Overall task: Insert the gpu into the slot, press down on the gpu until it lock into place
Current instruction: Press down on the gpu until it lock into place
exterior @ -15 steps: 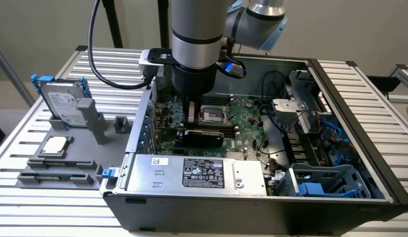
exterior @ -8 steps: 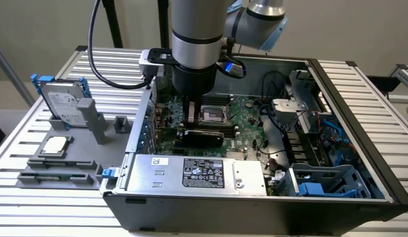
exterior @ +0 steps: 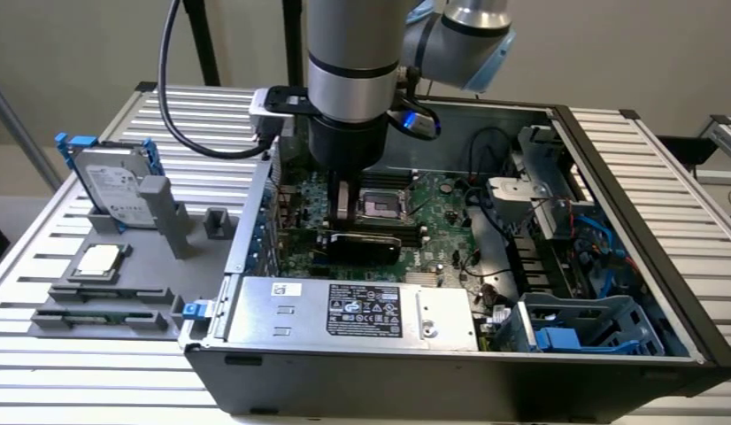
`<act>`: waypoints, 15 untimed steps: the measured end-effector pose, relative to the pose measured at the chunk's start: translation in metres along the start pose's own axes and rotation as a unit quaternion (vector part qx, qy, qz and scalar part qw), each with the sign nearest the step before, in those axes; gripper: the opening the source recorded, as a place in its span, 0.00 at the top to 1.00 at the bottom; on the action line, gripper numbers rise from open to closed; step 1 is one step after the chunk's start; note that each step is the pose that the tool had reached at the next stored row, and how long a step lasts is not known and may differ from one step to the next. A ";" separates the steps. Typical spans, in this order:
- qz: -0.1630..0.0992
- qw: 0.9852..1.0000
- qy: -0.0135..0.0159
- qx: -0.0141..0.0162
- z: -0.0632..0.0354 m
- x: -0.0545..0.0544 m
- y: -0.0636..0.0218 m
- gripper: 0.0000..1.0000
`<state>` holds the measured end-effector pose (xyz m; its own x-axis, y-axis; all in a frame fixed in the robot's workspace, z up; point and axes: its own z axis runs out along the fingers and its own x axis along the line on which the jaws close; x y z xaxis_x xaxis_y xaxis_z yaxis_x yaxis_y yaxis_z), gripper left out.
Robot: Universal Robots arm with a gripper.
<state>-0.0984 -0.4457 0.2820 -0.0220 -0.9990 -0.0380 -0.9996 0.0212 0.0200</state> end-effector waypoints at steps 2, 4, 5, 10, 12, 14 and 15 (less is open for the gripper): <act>0.000 1.000 0.000 0.000 0.0005 -0.002 0.0001 0.89; 0.000 1.000 0.000 0.001 0.0026 -0.003 0.0008 0.89; 0.000 1.000 0.000 0.001 0.0040 -0.003 0.0011 0.89; 0.000 1.000 0.000 0.004 0.0128 -0.004 0.0035 0.89; 0.000 1.000 0.001 0.004 0.0159 -0.004 0.0035 0.89; 0.000 1.000 0.001 0.004 0.0188 -0.004 0.0034 0.89; 0.000 1.000 0.001 0.004 0.0189 -0.004 0.0034 0.89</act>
<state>-0.1021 -0.4406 0.2633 -0.0216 -0.9991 -0.0354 -0.9997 0.0212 0.0112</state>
